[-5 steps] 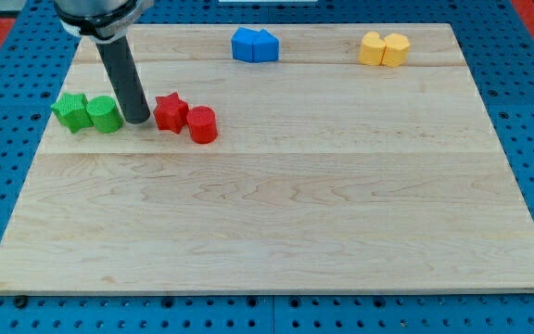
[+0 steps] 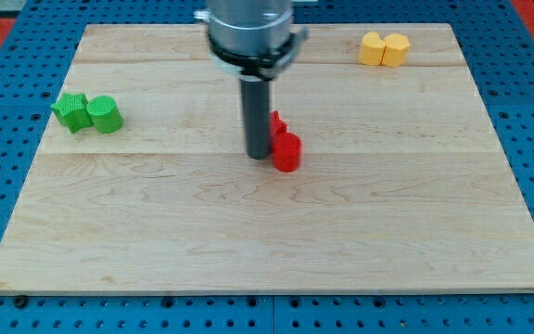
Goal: Keep the group of red blocks at the bottom side of the group of yellow blocks
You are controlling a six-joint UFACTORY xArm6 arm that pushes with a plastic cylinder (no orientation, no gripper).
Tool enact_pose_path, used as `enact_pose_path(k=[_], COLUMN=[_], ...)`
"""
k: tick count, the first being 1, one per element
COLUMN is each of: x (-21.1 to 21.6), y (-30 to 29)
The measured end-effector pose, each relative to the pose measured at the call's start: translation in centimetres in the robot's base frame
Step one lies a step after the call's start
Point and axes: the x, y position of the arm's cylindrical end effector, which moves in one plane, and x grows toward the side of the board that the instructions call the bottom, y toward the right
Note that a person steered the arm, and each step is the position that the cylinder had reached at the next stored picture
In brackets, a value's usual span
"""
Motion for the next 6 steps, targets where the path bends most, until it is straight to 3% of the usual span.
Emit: enact_pose_path(k=[2,3,5,6], x=[1.0,3.7,1.8,2.4], y=[7.1,7.1,13.7,13.9])
